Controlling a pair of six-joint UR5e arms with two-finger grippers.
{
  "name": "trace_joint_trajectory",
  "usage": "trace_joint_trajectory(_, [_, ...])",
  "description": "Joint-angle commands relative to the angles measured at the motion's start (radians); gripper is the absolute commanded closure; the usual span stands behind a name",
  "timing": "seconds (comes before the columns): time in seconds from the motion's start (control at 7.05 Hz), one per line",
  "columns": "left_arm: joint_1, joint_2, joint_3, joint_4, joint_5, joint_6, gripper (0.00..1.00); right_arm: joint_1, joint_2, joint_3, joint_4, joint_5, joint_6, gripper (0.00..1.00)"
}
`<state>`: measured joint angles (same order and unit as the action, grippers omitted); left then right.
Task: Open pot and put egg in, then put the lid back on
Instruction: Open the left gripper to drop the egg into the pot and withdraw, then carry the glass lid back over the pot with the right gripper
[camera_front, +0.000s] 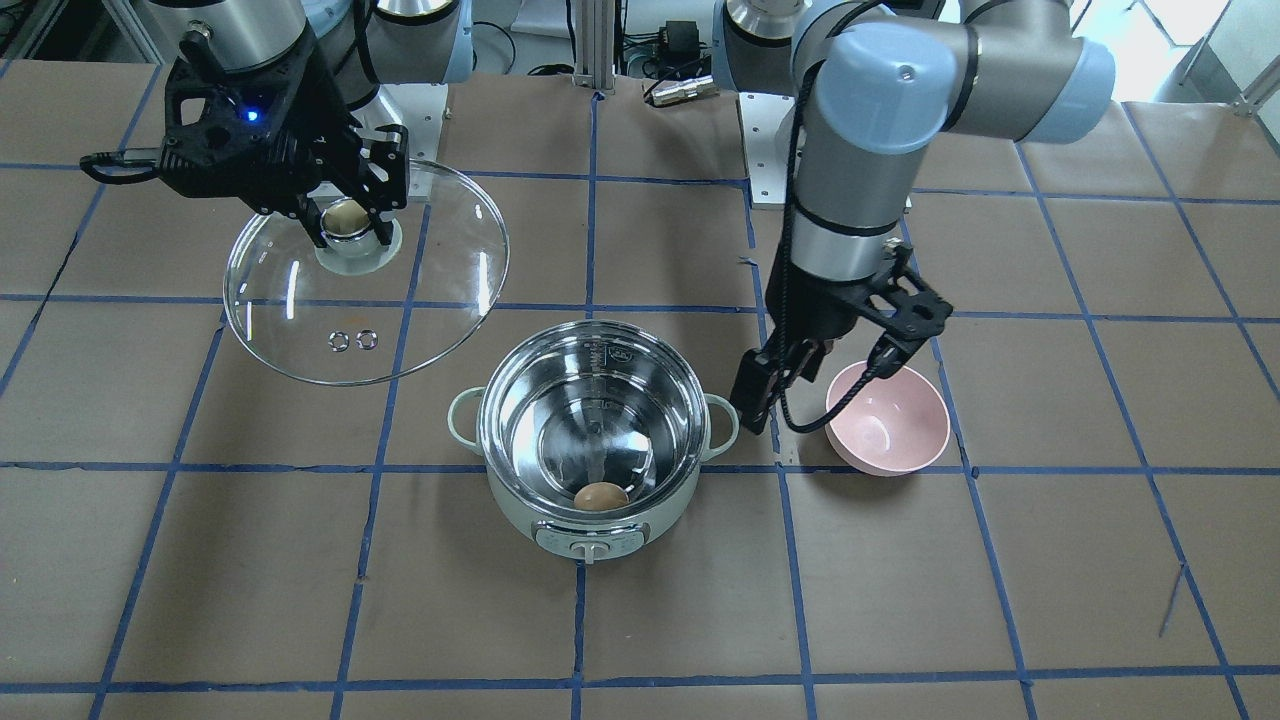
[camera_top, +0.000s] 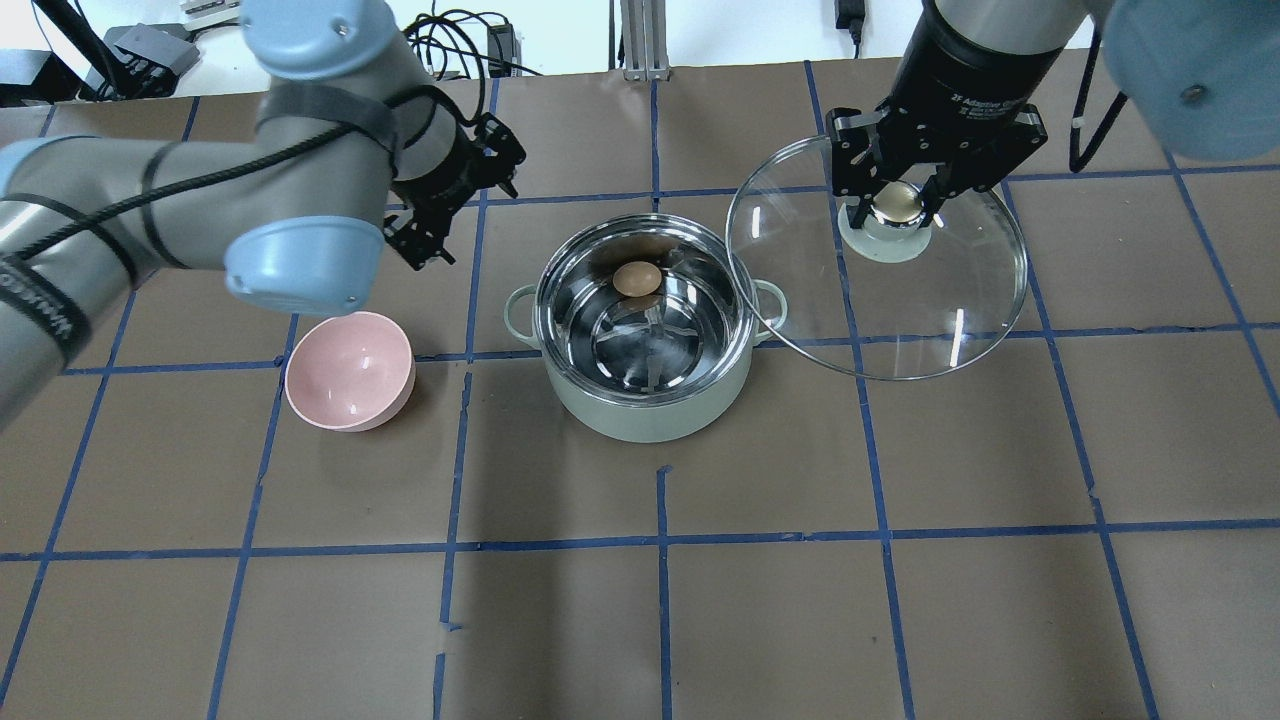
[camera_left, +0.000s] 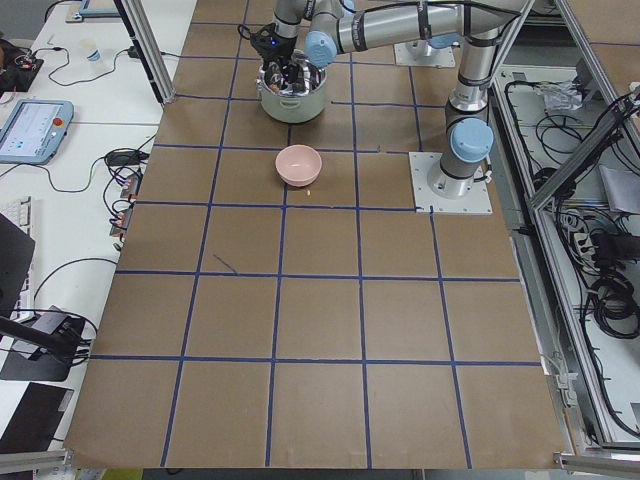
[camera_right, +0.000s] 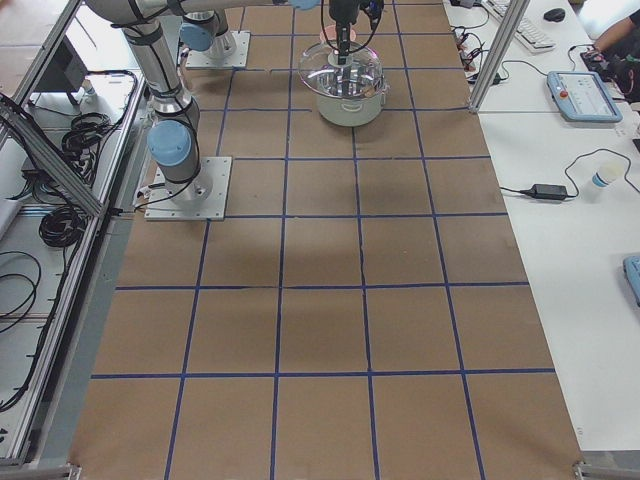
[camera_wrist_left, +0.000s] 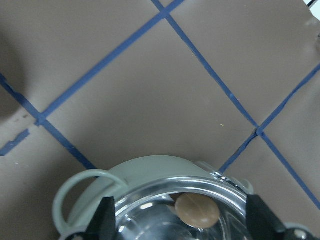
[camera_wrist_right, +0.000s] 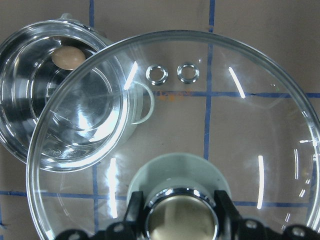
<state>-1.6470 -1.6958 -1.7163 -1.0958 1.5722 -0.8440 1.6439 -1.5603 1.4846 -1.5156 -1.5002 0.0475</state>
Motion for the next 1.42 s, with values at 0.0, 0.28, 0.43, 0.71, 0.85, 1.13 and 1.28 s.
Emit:
trace_joint_trajectory(0.0, [0.111,0.118,0.006,-0.225,0.002,0.233,0.03,0.001,0.0,0.0,0.0,0.0,0.0,0.94])
trace_joint_trajectory(0.28, [0.131,0.182,0.084,-0.445,0.011,0.479,0.03,0.017,0.038,-0.018,-0.027,0.044,0.015,0.94])
trace_joint_trajectory(0.43, [0.136,0.18,0.16,-0.561,0.011,0.564,0.03,0.092,0.096,-0.041,-0.096,0.085,0.038,0.94])
trace_joint_trajectory(0.71, [0.138,0.192,0.208,-0.65,0.015,0.762,0.03,0.227,0.277,-0.134,-0.144,0.06,0.13,0.94])
trace_joint_trajectory(0.85, [0.139,0.189,0.211,-0.639,0.011,0.772,0.01,0.269,0.345,-0.132,-0.257,0.046,0.228,0.94])
trace_joint_trajectory(1.13, [0.136,0.186,0.212,-0.631,0.009,0.776,0.01,0.293,0.352,-0.098,-0.267,-0.012,0.245,0.94])
trace_joint_trajectory(1.28, [0.136,0.183,0.213,-0.63,0.008,0.793,0.01,0.303,0.348,-0.063,-0.288,-0.021,0.245,0.94])
